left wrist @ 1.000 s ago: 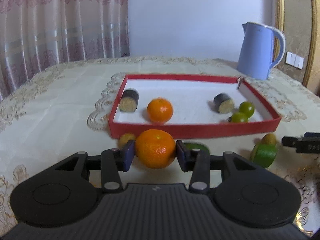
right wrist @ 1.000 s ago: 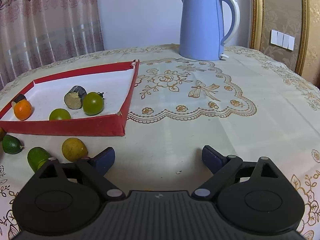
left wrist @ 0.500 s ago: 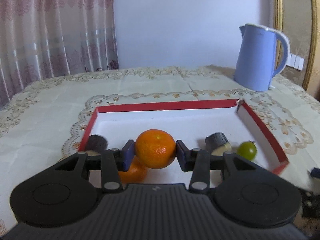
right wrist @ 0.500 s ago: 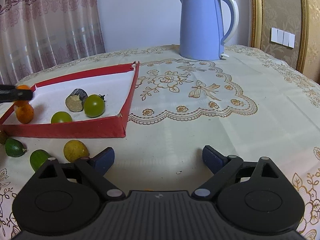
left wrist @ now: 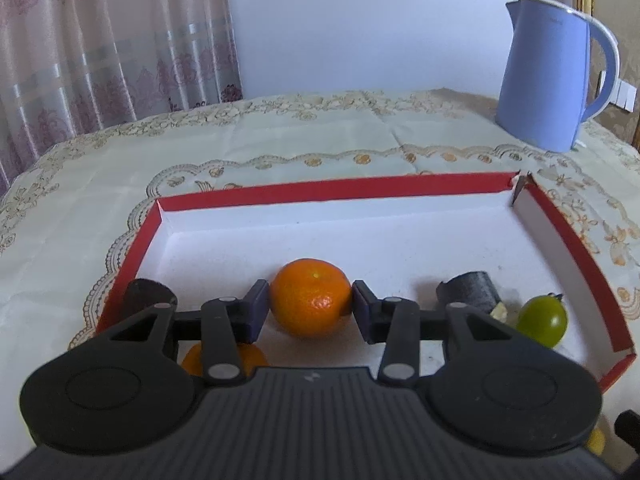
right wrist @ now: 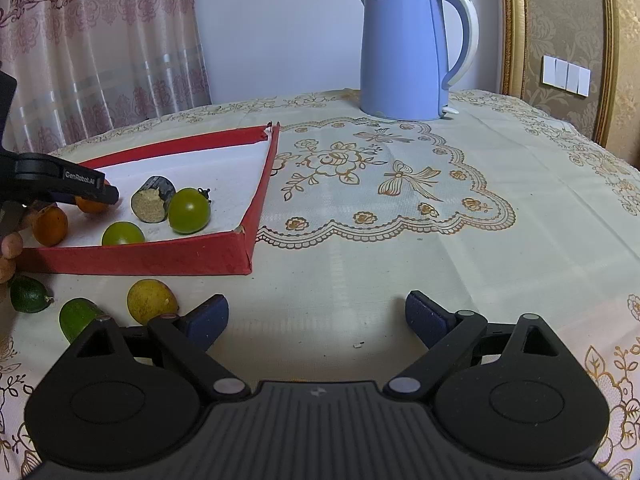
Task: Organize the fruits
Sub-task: 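Carry the tangerine into the tray and open the left tool, then withdraw the left tool from the tray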
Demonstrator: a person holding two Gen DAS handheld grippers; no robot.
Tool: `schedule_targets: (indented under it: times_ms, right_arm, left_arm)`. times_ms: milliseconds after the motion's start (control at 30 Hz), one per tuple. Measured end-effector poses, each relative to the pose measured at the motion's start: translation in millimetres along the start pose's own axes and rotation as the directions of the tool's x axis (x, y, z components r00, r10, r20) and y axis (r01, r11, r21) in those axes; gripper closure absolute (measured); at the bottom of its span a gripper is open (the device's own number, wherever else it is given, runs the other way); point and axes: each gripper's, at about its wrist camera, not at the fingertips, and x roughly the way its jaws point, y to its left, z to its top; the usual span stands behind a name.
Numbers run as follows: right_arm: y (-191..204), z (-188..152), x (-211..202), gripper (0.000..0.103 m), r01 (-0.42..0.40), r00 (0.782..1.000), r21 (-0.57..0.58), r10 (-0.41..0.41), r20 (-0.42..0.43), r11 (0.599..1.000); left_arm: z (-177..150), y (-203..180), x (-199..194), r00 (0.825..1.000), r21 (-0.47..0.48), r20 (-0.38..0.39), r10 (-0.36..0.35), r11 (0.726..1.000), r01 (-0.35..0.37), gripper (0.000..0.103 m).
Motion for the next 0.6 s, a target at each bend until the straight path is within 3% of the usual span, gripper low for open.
schedule_targets:
  times_ms: [133,367,600]
  right_arm:
    - [-0.1,0.0,0.0,0.007,0.000,1.000,0.000,0.000,0.000,1.000]
    - [-0.2,-0.1,0.1,0.007,-0.001,1.000,0.000,0.001,0.000,1.000]
    - [1.1,-0.4,0.7,0.007,-0.001,1.000,-0.001,0.001,0.000,1.000]
  left_arm:
    - [-2.0,-1.6,-6.6,0.998,0.006,0.059,0.035,0.999,-0.035,0.026]
    - [-14.8,7.2,-45.4,0.986,-0.013,0.158,0.055,0.998,-0.054,0.023]
    - [-62.1,42.7,-114.1,0.970,-0.047,0.241,0.015,0.999,-0.004,0.010]
